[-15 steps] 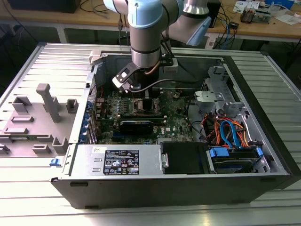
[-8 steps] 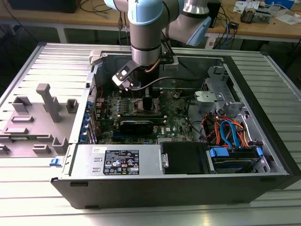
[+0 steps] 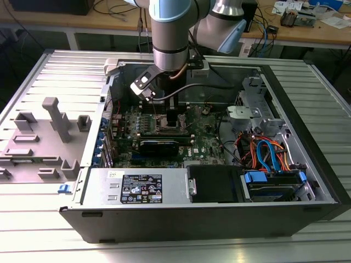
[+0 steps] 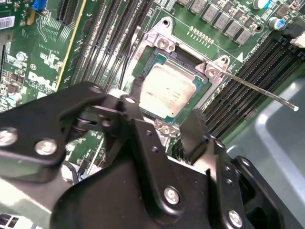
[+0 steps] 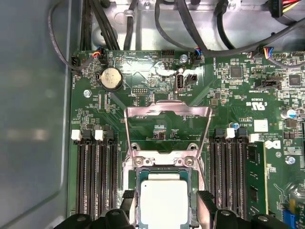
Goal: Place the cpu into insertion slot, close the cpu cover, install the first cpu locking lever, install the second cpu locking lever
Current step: 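Place the cpu into insertion slot, then close the cpu cover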
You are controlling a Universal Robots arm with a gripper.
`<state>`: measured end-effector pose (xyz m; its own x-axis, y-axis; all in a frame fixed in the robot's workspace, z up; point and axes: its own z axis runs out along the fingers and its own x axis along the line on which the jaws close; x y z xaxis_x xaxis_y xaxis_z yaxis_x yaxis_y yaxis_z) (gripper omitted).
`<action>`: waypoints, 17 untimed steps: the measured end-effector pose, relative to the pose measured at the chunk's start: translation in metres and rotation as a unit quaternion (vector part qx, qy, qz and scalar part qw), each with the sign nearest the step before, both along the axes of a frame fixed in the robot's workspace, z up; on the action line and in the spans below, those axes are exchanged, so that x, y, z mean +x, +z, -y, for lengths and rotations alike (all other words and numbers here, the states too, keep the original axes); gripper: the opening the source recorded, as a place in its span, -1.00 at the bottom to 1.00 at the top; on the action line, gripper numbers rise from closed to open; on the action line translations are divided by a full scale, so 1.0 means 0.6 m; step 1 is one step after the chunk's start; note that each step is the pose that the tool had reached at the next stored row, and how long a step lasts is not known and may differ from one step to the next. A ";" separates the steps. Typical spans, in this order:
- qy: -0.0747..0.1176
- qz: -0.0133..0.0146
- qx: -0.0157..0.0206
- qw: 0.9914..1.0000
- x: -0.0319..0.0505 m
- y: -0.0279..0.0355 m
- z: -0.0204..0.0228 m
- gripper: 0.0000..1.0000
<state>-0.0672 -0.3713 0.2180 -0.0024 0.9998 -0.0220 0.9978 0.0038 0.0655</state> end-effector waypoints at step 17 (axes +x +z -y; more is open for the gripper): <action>0.000 0.000 0.000 1.000 0.000 0.003 0.0001 -0.79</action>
